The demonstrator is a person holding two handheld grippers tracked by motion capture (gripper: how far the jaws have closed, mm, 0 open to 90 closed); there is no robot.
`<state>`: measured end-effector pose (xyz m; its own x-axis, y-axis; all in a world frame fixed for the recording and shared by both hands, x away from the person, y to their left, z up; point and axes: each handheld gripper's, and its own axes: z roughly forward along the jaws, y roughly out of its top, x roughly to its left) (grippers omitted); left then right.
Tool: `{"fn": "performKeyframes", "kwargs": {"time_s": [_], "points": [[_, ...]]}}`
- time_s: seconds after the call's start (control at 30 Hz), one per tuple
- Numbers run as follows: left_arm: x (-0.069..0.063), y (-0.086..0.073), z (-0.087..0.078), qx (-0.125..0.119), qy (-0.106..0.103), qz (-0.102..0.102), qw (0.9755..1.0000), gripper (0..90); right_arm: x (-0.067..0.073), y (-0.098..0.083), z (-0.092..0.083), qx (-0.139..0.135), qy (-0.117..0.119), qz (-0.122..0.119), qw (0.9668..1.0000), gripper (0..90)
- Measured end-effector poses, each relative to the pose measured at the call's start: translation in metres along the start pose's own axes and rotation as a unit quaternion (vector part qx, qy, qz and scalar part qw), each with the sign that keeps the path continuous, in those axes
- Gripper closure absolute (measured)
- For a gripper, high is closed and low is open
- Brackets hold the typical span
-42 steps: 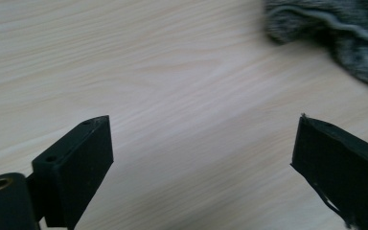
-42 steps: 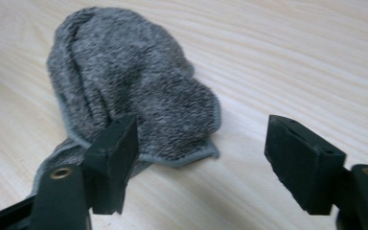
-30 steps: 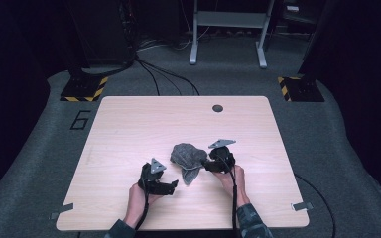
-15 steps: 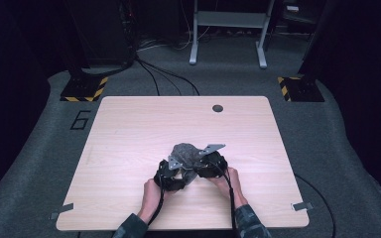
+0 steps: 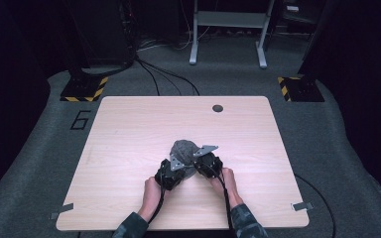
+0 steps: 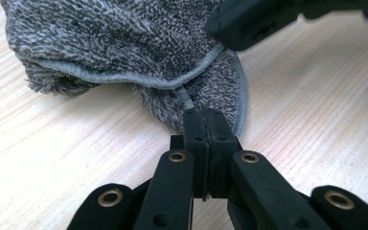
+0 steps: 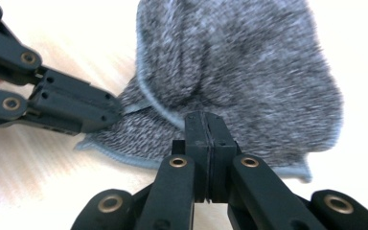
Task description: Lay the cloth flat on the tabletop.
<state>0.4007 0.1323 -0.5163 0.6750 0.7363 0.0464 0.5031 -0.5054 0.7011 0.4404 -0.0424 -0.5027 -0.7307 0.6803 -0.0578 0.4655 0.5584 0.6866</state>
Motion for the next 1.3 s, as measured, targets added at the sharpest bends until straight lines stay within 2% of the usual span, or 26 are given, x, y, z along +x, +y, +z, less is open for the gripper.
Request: {"fn": "performKeyframes", "kwargs": {"time_s": [0.1,0.17,0.2,0.27,0.3,0.33,0.4,0.53,0.63,0.7,0.77,0.8,0.9,0.97,1.03,1.1,1.13,1.23,1.3], "points": [[0.003,-0.001,-0.001,-0.002,-0.004,-0.004,1.0,89.7,-0.001,0.001,-0.004,-0.015,0.0,0.002,0.9999,88.5],[0.003,-0.002,-0.001,-0.004,-0.006,-0.006,1.0,89.6,-0.002,0.002,-0.004,-0.025,0.016,-0.002,0.9996,72.5],[0.003,-0.002,0.0,-0.007,-0.005,-0.007,0.9999,89.6,-0.001,0.003,-0.002,-0.023,0.021,0.0,0.9995,69.2],[0.003,-0.003,-0.001,-0.007,-0.004,-0.003,1.0,89.6,0.002,0.005,0.004,-0.012,0.024,-0.013,0.9995,62.1],[0.003,-0.003,0.0,-0.009,-0.007,-0.007,0.9999,89.6,0.005,0.006,0.009,-0.005,0.027,-0.01,0.9996,60.1],[0.004,-0.003,-0.001,-0.008,-0.011,-0.007,0.9999,89.6,0.006,0.006,0.012,-0.002,0.019,-0.017,0.9997,60.8],[0.004,-0.003,-0.001,-0.008,-0.01,-0.003,0.9999,89.7,0.008,0.007,0.017,0.004,0.012,-0.019,0.9997,68.1],[0.002,-0.004,-0.001,-0.013,-0.005,0.002,0.9999,89.8,0.006,0.007,0.019,0.005,0.012,-0.014,0.9998,81.8],[0.003,-0.005,-0.001,-0.014,-0.004,0.004,0.9999,89.8,0.005,0.007,0.019,0.005,0.012,-0.016,0.9998,86.3],[0.005,-0.006,-0.002,-0.013,-0.009,0.001,0.9999,89.9,0.006,0.007,0.017,0.004,0.009,-0.018,0.9998,86.7],[0.007,-0.007,-0.003,-0.012,-0.007,0.003,0.9999,89.9,0.006,0.007,0.012,-0.005,0.019,-0.019,0.9996,86.6],[0.007,-0.008,-0.004,-0.012,-0.007,0.001,0.9999,89.9,0.006,0.008,0.009,-0.011,0.026,-0.01,0.9996,86.4],[0.01,-0.009,-0.005,-0.009,-0.01,0.003,0.9999,89.9,0.003,0.009,0.002,-0.021,0.034,-0.012,0.9991,85.9],[0.01,-0.008,-0.006,-0.006,-0.009,0.008,0.9999,89.9,0.005,0.009,0.001,-0.021,0.034,-0.008,0.9992,85.9],[0.01,-0.009,-0.006,-0.007,-0.007,0.01,0.9999,89.9,0.004,0.009,0.001,-0.015,0.039,-0.017,0.999,85.3],[0.012,-0.009,-0.007,-0.006,-0.009,0.01,0.9999,89.9,0.005,0.008,0.001,-0.013,0.047,0.001,0.9988,85.3],[0.012,-0.01,-0.007,-0.006,-0.008,0.01,0.9999,89.9,0.003,0.008,0.001,-0.02,0.046,-0.008,0.9987,85.7],[0.015,-0.011,-0.008,-0.004,-0.008,0.011,0.9999,89.9,0.001,0.007,-0.001,-0.024,0.046,0.003,0.9986,86.9],[0.017,-0.012,-0.009,-0.003,-0.006,0.011,0.9999,89.9,-0.002,0.005,-0.003,-0.026,0.038,0.007,0.9989,87.5]]}}
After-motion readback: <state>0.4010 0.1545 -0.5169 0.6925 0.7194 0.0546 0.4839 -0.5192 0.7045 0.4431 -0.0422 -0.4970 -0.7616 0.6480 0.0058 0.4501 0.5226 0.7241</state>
